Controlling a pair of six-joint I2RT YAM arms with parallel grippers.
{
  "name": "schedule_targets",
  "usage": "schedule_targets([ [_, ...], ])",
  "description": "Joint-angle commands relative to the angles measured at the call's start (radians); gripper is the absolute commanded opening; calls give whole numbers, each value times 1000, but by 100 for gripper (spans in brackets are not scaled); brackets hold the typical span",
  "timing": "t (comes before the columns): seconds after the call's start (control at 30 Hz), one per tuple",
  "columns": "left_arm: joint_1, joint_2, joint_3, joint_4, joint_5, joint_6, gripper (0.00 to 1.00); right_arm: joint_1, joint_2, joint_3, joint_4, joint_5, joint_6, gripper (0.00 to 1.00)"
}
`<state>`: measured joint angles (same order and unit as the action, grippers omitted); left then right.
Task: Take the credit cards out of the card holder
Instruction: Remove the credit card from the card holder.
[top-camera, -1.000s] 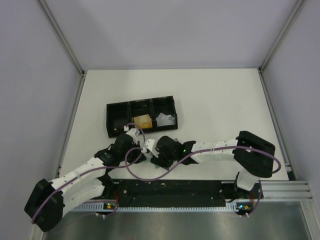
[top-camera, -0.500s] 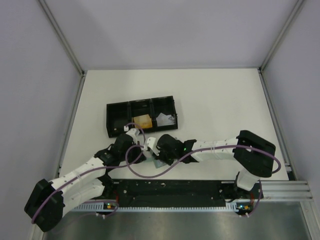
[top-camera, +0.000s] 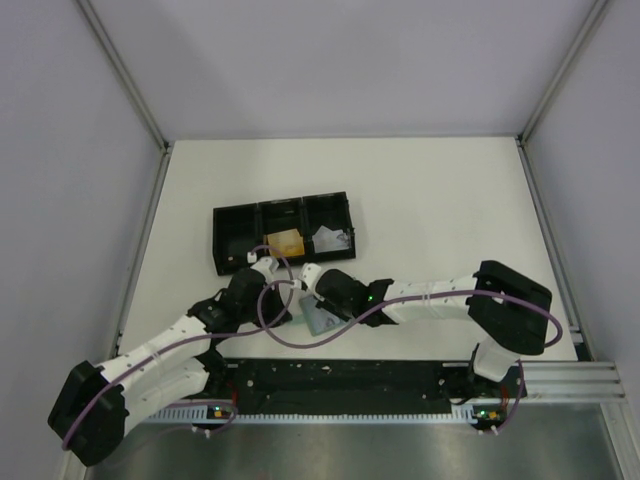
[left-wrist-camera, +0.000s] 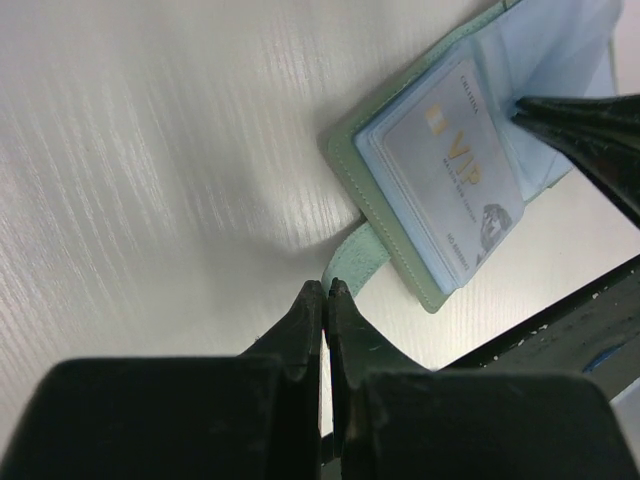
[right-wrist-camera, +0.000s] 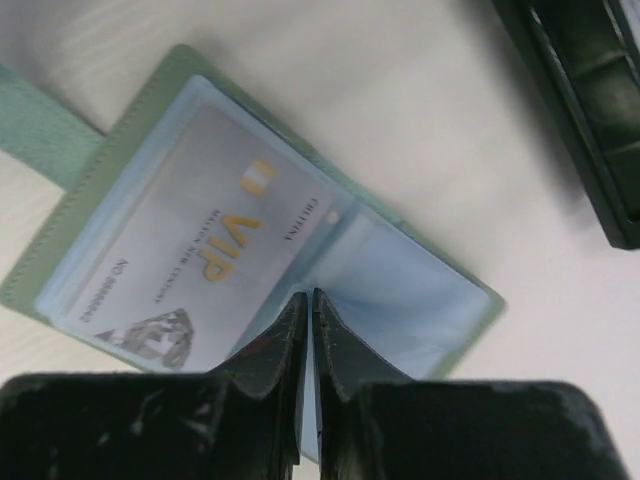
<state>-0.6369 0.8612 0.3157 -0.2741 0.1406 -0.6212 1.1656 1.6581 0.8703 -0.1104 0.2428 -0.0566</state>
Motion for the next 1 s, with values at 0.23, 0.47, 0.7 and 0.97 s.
schedule_targets([
  [0.23, -1, -24, 31, -7, -19, 15, 0, -14, -72, -27, -64, 283, 89, 23],
  [0.47, -1, -76, 54, -28, -38, -17, 11, -15, -83, -40, -66, 222, 87, 24],
  [0.7, -1, -183, 177, -25, 39, -61, 37, -14, -127, -60, -34, 187, 84, 24],
  [0.97, -4, -13, 146, 197, 143, -127, 26, -18, -138, -71, -12, 165, 90, 24],
])
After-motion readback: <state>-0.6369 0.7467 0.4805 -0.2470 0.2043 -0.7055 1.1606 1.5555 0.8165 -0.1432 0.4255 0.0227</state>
